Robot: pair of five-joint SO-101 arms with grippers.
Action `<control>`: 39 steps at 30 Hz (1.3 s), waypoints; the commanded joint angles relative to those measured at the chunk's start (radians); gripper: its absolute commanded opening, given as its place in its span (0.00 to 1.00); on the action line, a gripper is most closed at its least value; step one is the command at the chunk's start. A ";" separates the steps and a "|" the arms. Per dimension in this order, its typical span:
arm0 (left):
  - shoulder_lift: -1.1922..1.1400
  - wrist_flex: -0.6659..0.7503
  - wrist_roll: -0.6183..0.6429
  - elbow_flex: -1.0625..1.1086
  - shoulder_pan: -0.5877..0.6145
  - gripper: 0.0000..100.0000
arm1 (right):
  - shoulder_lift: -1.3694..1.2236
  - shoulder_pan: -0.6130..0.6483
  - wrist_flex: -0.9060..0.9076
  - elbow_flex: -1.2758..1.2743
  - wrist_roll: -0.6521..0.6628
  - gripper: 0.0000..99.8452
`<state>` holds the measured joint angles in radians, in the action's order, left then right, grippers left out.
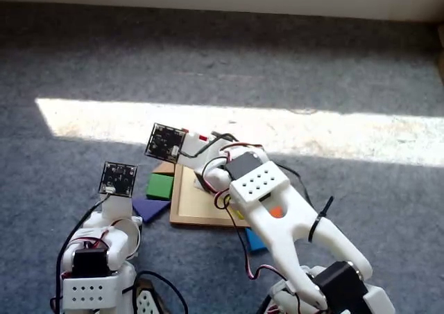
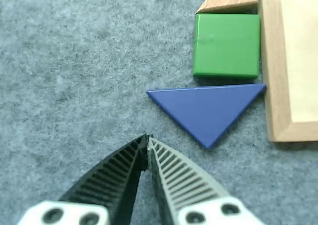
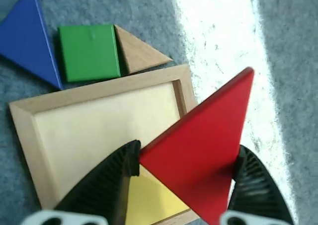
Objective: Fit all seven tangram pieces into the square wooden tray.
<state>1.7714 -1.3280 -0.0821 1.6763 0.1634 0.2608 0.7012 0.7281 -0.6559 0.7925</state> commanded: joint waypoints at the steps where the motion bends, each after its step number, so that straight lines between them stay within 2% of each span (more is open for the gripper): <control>1: 0.045 -0.006 -0.008 0.021 0.012 0.01 | -0.065 0.010 -0.053 0.030 0.014 0.20; 9: 0.045 -0.006 -0.008 0.021 0.012 0.01 | -0.228 0.010 -0.054 0.156 0.014 0.20; 20: 0.045 -0.006 -0.008 0.021 0.012 0.01 | -0.298 0.008 -0.047 0.160 0.014 0.21; 26: 0.045 -0.006 -0.008 0.021 0.012 0.01 | -0.298 0.010 0.091 0.223 0.012 0.37; 36: 0.045 -0.006 -0.008 0.021 0.012 0.01 | -0.297 0.010 0.232 0.340 0.002 0.37; 39: 0.045 -0.006 -0.008 0.021 0.012 0.01 | -0.297 0.002 0.239 0.390 -0.115 0.31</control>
<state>1.7714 -1.3280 -0.0821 1.6763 0.1634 -0.0568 0.7012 0.9521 -0.3506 0.7695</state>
